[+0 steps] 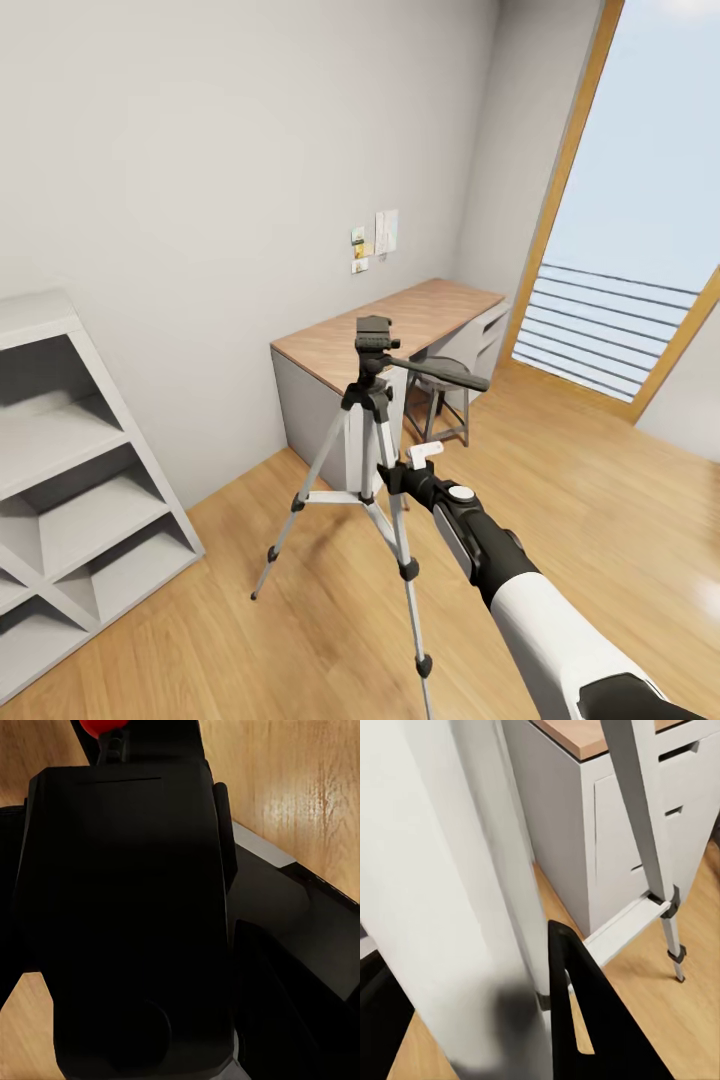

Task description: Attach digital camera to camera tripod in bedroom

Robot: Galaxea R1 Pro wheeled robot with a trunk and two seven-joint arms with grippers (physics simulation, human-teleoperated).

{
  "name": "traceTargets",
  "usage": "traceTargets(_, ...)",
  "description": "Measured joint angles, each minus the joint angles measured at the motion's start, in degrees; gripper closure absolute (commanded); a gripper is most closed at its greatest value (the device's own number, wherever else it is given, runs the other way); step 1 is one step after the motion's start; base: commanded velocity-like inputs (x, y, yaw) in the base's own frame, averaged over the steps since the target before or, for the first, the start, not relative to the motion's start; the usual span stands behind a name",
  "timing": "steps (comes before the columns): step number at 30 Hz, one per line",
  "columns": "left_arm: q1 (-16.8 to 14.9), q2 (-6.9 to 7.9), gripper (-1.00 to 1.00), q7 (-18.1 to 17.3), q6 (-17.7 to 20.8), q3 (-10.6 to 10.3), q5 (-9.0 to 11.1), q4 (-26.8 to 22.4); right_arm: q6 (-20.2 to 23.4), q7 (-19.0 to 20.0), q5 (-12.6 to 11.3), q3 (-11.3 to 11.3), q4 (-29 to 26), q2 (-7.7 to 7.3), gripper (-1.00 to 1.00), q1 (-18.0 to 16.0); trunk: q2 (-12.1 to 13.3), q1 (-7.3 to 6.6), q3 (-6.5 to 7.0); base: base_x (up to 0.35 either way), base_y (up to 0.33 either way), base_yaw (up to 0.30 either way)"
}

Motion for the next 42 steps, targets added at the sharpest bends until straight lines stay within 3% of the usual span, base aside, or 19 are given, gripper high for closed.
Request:
traceTargets(28,-0.02,0.06,1.0,-0.27,-0.63,-0.32,-1.1,-0.75,-0.76,1.0,0.56,-0.11,-0.3,-1.49,1.0,0.0,0.0,0.0,0.0,0.0,0.0,0.0)
traceTargets(32,-0.08,1.3,1.0,-0.51,-0.46,-0.44,-2.35,-2.18,-0.71,1.02,0.53,-0.07,-0.28,-1.49,1.0,0.0,0.0,0.0,0.01,0.0,0.0,0.0)
traceTargets(33,-0.09,2.12,1.0,-0.53,0.11,-0.49,-3.69,-5.39,-0.69,1.03,0.58,-0.06,-0.31,-1.5,1.0,0.0,0.0,0.0,0.01,0.0,0.0,0.0)
traceTargets(36,-0.13,3.65,1.0,-0.37,5.87,-0.36,-7.04,-15.32,-0.67,1.02,1.11,-0.05,-0.41,-1.5,1.0,0.0,0.0,0.0,0.01,0.0,0.0,0.0)
traceTargets(40,-0.19,8.39,1.0,0.93,28.35,-0.05,-10.61,-39.68,-0.63,0.95,4.04,0.01,-0.48,-1.4,1.0,0.0,0.0,0.0,0.02,0.0,0.0,0.0)
traceTargets(41,-0.15,8.96,1.0,1.44,31.23,0.06,-10.49,-43.67,-0.63,0.91,4.47,-0.01,-0.48,-1.39,1.0,-0.01,-0.01,-0.01,0.02,0.0,0.0,0.0)
traceTargets(42,-0.2,9.84,1.0,2.91,36.46,0.68,-11.55,-49.39,-0.61,0.87,5.03,-0.03,-0.48,-1.37,1.0,-0.01,0.01,0.0,0.02,0.0,0.0,0.0)
